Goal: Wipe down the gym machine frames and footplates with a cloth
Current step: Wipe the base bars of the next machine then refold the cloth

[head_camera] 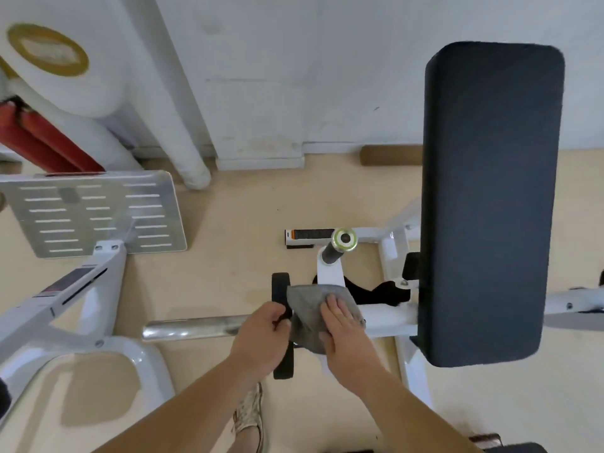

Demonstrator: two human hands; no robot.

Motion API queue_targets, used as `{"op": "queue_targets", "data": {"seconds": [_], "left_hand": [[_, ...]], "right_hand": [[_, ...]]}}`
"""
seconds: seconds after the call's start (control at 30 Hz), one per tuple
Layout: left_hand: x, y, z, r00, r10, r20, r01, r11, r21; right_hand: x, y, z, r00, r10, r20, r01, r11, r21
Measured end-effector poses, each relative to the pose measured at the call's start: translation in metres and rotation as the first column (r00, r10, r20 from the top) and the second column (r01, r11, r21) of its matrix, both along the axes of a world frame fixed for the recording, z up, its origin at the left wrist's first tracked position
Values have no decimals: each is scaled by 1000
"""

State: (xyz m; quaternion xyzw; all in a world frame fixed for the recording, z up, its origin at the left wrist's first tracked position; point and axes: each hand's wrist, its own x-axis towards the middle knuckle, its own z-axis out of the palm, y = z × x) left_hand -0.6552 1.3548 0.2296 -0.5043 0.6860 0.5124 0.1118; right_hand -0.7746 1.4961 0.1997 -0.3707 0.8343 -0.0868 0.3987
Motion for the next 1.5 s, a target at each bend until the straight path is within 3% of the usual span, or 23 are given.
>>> {"op": "queue_targets", "data": {"seconds": [0.13,0.27,0.47,0.6,0.77,0.87,1.07,1.33,1.5], "left_hand": [[-10,-19,-51,920,-376,108,389,908,-158],[-22,-26,-91,825,-523,214,562,802,-204],[-28,-19,-125,838,-484,253,544,775,-321],[-32,-24,-130,824,-498,271,566,751,-339],[-17,-1,-145,933,-358,-36,290,807,-515],[-10,8,-157,934,-318,-161,170,794,-583],[-6,11,-164,936,-327,-134,175,758,-628],[-4,10,-164,933,-333,-137,180,761,-623],[-3,11,-165,933,-325,-155,171,778,-605]], "right_hand": [[-9,-8,-45,936,51,-348,-120,976,-180],[-14,-29,-64,885,-35,-464,-93,964,-250],[8,-7,-72,850,-35,-525,-98,970,-224],[44,36,-74,861,-93,-499,-63,956,-287],[54,50,-84,836,-120,-536,-71,944,-323],[28,21,-88,829,-103,-550,-91,945,-313],[-16,-24,-93,843,-123,-524,-71,940,-335],[59,71,-92,858,-151,-490,-77,907,-414],[47,64,-93,860,-85,-504,-128,918,-374]]}}
